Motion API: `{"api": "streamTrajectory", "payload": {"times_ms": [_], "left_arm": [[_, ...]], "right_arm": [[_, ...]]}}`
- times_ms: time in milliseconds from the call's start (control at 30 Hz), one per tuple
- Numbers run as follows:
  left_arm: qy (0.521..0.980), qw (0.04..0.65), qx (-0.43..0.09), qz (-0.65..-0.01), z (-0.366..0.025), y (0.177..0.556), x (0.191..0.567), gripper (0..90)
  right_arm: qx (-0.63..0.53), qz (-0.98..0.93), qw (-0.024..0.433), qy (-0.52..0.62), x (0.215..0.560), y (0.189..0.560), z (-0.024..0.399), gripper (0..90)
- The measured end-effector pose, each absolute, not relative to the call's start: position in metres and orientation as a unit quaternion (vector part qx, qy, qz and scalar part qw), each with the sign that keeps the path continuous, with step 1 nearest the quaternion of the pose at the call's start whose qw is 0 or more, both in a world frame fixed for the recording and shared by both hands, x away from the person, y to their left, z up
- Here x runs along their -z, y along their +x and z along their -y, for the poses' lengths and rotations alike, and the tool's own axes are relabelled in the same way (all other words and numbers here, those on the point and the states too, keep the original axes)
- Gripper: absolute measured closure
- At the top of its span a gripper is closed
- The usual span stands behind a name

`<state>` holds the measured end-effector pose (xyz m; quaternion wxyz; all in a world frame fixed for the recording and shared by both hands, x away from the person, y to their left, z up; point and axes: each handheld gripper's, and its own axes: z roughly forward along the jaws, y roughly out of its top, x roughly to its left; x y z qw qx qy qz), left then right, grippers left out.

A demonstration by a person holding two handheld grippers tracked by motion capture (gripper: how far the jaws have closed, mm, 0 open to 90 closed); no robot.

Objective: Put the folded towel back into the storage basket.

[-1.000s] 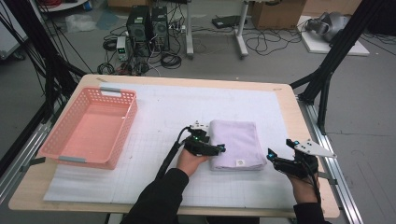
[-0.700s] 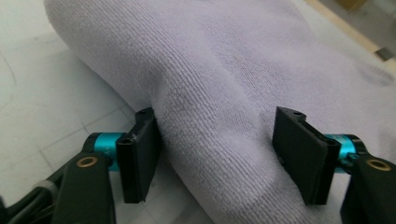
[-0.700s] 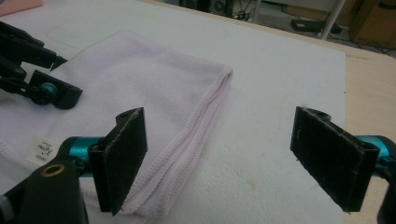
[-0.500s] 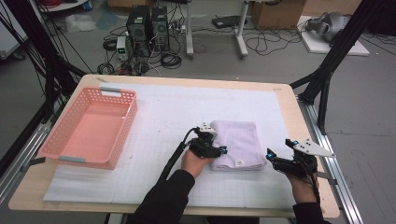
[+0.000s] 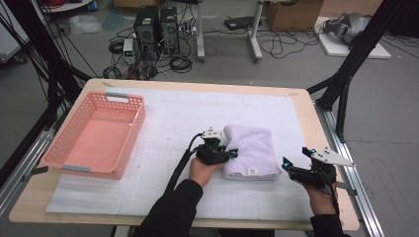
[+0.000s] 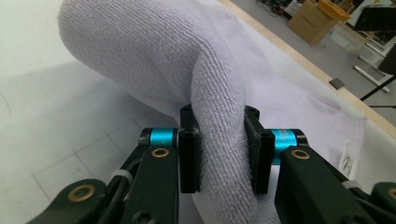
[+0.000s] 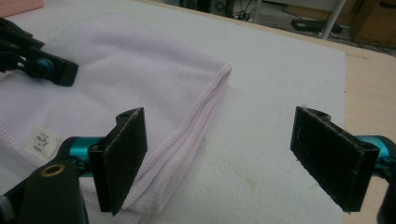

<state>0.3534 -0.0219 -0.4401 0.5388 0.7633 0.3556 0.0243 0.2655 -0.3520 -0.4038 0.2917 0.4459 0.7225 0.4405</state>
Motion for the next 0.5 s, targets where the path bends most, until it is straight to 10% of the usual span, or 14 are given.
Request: {"api": "streamTrajectory", "payload": {"times_ms": [500], "left_arm": [[0.772, 0.567, -0.104, -0.269, -0.036, 0.343, 0.413, 71.2]], "right_arm": [[-0.433, -0.73, 0.298, 0.437, 0.404, 0.266, 0.349, 18.2]]}}
